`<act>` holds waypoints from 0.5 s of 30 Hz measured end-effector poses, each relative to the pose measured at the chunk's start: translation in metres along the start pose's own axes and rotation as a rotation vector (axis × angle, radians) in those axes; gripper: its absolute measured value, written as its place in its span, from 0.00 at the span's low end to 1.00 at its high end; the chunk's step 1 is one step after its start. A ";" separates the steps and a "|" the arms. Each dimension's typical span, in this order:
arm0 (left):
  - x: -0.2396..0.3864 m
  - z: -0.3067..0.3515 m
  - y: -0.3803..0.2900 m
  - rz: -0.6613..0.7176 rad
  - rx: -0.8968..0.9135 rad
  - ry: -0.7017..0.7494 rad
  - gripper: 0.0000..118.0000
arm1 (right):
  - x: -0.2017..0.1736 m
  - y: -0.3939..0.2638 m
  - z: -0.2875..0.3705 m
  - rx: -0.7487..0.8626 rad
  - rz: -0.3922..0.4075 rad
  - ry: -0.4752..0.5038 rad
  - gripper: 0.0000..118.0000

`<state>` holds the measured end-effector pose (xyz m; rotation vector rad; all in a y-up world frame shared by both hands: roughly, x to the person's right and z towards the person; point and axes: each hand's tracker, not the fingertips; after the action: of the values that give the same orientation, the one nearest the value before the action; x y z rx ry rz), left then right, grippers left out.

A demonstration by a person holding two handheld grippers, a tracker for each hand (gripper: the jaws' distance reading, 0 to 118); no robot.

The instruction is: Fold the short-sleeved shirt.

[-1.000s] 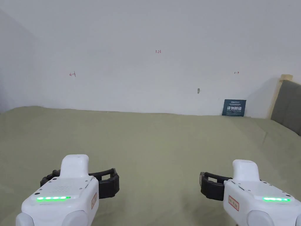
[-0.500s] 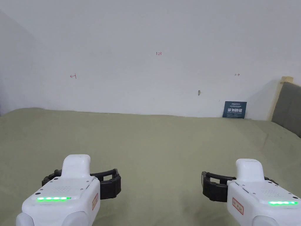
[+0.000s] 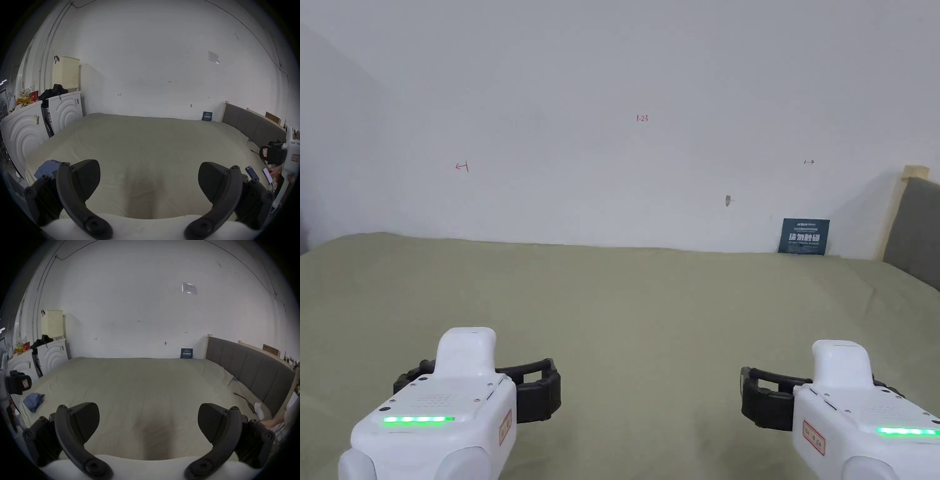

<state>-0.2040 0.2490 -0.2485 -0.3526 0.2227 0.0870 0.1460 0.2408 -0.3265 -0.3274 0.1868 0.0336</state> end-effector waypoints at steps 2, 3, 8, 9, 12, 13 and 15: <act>0.000 -0.001 0.000 0.006 -0.015 0.004 1.00 | -0.004 -0.001 -0.001 -0.004 0.047 -0.059 1.00; 0.000 -0.002 0.000 0.014 -0.030 0.003 1.00 | -0.007 -0.001 -0.001 -0.010 0.064 -0.072 1.00; -0.001 -0.001 -0.005 0.021 -0.032 -0.008 1.00 | -0.006 0.002 0.004 0.008 -0.004 0.007 1.00; 0.000 -0.001 -0.005 0.013 -0.035 -0.006 1.00 | -0.004 0.002 0.005 0.014 -0.024 0.027 1.00; 0.001 0.000 -0.004 -0.008 -0.026 -0.006 1.00 | -0.002 0.007 0.005 0.005 -0.051 0.029 1.00; 0.001 0.001 -0.003 -0.006 -0.019 -0.008 1.00 | -0.001 0.008 0.004 -0.004 -0.055 0.023 1.00; 0.001 0.002 0.001 -0.002 -0.014 -0.007 1.00 | 0.000 0.009 0.002 -0.025 -0.061 0.002 1.00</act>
<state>-0.2031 0.2505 -0.2465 -0.3660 0.2150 0.0881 0.1455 0.2505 -0.3274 -0.3583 0.1780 -0.0243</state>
